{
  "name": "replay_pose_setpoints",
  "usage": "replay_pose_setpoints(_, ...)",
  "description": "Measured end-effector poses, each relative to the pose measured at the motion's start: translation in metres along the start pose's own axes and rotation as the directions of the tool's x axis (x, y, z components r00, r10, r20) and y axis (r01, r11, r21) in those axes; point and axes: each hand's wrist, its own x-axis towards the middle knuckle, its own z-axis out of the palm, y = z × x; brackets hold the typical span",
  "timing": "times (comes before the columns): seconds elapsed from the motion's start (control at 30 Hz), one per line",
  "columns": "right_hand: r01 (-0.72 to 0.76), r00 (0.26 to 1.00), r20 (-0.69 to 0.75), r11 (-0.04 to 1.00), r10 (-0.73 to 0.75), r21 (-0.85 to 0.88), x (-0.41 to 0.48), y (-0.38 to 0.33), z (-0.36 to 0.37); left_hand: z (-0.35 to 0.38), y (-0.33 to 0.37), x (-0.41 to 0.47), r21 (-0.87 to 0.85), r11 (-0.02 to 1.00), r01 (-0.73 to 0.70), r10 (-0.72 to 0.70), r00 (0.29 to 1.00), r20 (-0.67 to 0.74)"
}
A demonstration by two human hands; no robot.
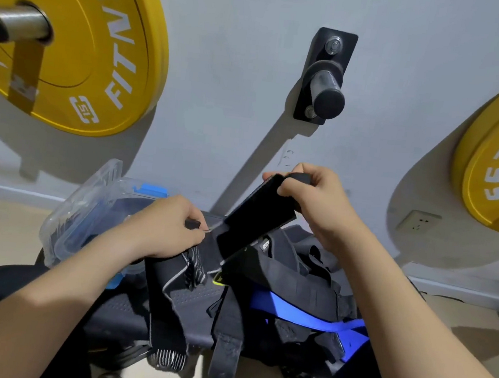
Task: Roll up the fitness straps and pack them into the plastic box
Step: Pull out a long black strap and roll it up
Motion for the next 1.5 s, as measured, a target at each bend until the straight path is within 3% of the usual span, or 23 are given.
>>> replay_pose_setpoints(0.1, -0.049, 0.998, -0.044, 0.997, 0.046, -0.057, 0.002, 0.008, -0.003, 0.004, -0.003, 0.0, 0.093, 0.996, -0.007, 0.01, 0.999, -0.038)
replay_pose_setpoints(0.2, -0.01, 1.0, 0.017, 0.976, 0.014, -0.219, 0.001, 0.014, 0.002, 0.001, -0.003, 0.001, 0.017, 0.999, -0.046, 0.046, 0.999, -0.017)
replay_pose_setpoints(0.33, 0.112, 0.994, 0.05, 0.862, -0.101, -0.494, 0.004, 0.014, 0.013, -0.003, -0.005, 0.002, -0.039, 0.996, -0.078, 0.079, 0.997, 0.024)
replay_pose_setpoints(0.4, 0.075, 0.997, 0.035, 0.835, -0.067, -0.546, 0.003, 0.012, 0.015, -0.005, -0.006, 0.0, -0.116, 0.987, -0.108, 0.117, 0.991, 0.071)
replay_pose_setpoints(0.47, 0.071, 0.992, 0.128, 0.773, 0.014, -0.63, 0.001, 0.012, 0.012, -0.008, -0.005, -0.004, -0.205, 0.969, -0.14, 0.166, 0.979, 0.119)
replay_pose_setpoints(0.53, 0.1, 0.926, 0.334, 0.738, 0.177, -0.667, -0.004, 0.011, 0.014, -0.009, -0.004, -0.007, -0.249, 0.949, -0.192, 0.234, 0.96, 0.152)
replay_pose_setpoints(0.6, 0.113, 0.801, 0.513, 0.763, 0.309, -0.637, -0.011, 0.012, 0.022, -0.009, -0.002, -0.008, -0.257, 0.933, -0.252, 0.295, 0.944, 0.146)
replay_pose_setpoints(0.67, 0.146, 0.74, 0.594, 0.788, 0.314, -0.599, -0.016, 0.014, 0.03, -0.01, 0.0, -0.008, -0.276, 0.915, -0.295, 0.34, 0.931, 0.131)
replay_pose_setpoints(0.83, 0.218, 0.85, 0.5, 0.755, 0.164, -0.618, -0.009, 0.015, 0.029, -0.013, -0.009, -0.006, -0.212, 0.926, -0.314, 0.348, 0.925, 0.152)
replay_pose_setpoints(1.07, 0.272, 0.812, 0.571, 0.787, 0.121, -0.554, -0.014, 0.015, 0.034, -0.014, -0.012, -0.007, -0.282, 0.897, -0.339, 0.399, 0.897, 0.191)
replay_pose_setpoints(1.17, 0.256, 0.843, 0.525, 0.767, 0.121, -0.588, -0.013, 0.015, 0.034, -0.016, -0.012, -0.008, -0.35, 0.884, -0.31, 0.407, 0.879, 0.248)
replay_pose_setpoints(1.23, 0.243, 0.89, 0.439, 0.687, 0.122, -0.684, -0.011, 0.014, 0.03, -0.016, -0.012, -0.008, -0.401, 0.863, -0.308, 0.428, 0.868, 0.253)
replay_pose_setpoints(1.37, 0.26, 0.932, 0.349, 0.489, 0.099, -0.833, -0.007, 0.012, 0.022, -0.011, -0.009, -0.004, -0.525, 0.844, -0.112, 0.23, 0.959, 0.166)
replay_pose_setpoints(1.43, 0.273, 0.929, 0.363, 0.519, 0.078, -0.81, -0.008, 0.007, 0.019, -0.009, -0.01, 0.0, -0.488, 0.871, -0.048, 0.134, 0.98, 0.144)
replay_pose_setpoints(1.5, 0.272, 0.914, 0.404, 0.67, 0.045, -0.691, -0.012, 0.0, 0.015, -0.008, -0.011, 0.004, -0.533, 0.845, 0.047, 0.014, 0.994, 0.11)
